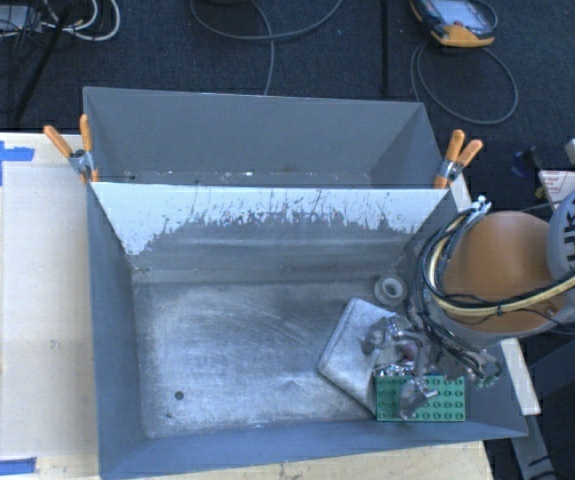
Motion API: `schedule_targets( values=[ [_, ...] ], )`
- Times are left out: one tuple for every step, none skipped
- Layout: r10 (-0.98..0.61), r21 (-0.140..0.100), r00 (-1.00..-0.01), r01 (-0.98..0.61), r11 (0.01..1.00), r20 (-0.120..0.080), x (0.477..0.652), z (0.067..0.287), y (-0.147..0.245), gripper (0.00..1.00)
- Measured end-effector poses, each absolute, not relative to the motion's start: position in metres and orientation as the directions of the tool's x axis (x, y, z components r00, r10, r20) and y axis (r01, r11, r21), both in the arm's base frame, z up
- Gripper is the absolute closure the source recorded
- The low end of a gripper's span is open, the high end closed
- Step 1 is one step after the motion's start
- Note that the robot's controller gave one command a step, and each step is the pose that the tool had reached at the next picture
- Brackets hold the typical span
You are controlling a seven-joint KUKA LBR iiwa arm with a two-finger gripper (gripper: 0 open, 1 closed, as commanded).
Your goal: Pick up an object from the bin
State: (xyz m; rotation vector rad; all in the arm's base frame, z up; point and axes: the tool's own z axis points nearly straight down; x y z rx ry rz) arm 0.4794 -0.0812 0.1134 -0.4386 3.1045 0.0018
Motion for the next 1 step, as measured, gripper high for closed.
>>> schedule_targets(
  values=[
    [-0.489,-0.010,-0.872,-0.489,0.872,-0.028,0.4897,0.0996,-0.0848,0.00]
  ],
)
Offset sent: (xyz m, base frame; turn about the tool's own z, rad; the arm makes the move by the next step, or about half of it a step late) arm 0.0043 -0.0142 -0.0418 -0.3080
